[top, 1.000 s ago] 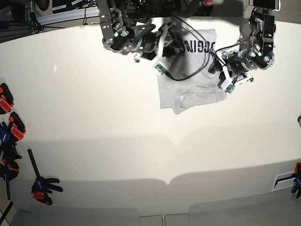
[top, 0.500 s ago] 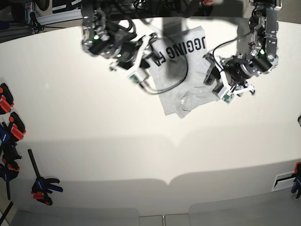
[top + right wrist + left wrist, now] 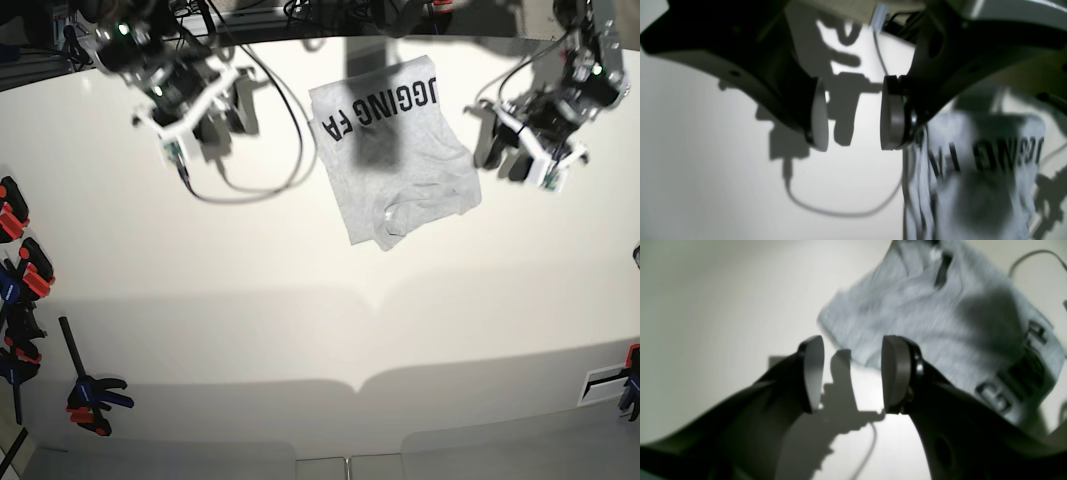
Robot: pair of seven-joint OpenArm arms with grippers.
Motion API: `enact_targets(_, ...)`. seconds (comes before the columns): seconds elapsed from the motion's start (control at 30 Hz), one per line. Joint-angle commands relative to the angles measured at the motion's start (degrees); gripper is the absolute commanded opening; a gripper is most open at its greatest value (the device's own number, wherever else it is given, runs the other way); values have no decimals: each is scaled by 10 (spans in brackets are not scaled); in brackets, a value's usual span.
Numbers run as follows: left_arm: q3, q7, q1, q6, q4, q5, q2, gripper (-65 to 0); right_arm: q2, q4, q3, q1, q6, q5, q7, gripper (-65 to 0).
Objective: Fold the T-shirt properly
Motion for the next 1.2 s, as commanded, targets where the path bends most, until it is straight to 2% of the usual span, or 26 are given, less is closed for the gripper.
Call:
enact_targets(0.0, -21, -1, 13, -6, 11, -21, -6, -390, 2, 19, 17, -13, 13, 21, 7, -404)
enact_targets(0.13, -77, 31, 82, -20, 28, -67, -6, -390, 10, 30, 81, -80, 23, 55, -5, -404)
enact_targets(0.23, -101, 39, 139, -21, 45, -67, -7, -390, 19, 30, 120, -138, 23, 58, -5, -404)
enact_targets(0.3, -104, 67, 175, -28, 51, -68, -7, -390, 28, 30, 139, -178, 23, 78, -10, -404)
enact_targets(0.43, -104, 153, 238, -113, 52, -120, -7, -390, 69, 30, 158, -251, 23, 87, -40, -404)
enact_targets(0.53, -104, 160, 285, -131, 52, -131, -7, -390, 111, 29, 160, -312, 23, 98, -40, -404)
enact_targets(0.67, -102, 110, 346, -133, 31, -130, -6, -390, 150, 19, 160, -380, 23, 126, -31, -404)
enact_targets(0.77, -78, 63, 371, -140, -15, -102, -6, -390, 168, -20, 160, -399, 23, 127, 21, -404)
enact_targets(0.9, -11, -65, 361, -140, -123, -37, -5, -390, 194, -113, 141, -379, 23, 127, 78, -404)
enact_targets(1.0, 65, -109, 318, -140, -207, 17, -4, -390, 220, -200, 85, -341, 23, 110, 77, -404)
enact_targets(1.1, 139, -137, 257, -140, -300, 69, -4, -390, 248, -295, 0, -293, 23, 87, 87, -404)
enact_targets(1.17, 176, -195, 212, -140, -372, 101, 5, -390, 255, -363, -61, -250, 23, 61, 110, -404)
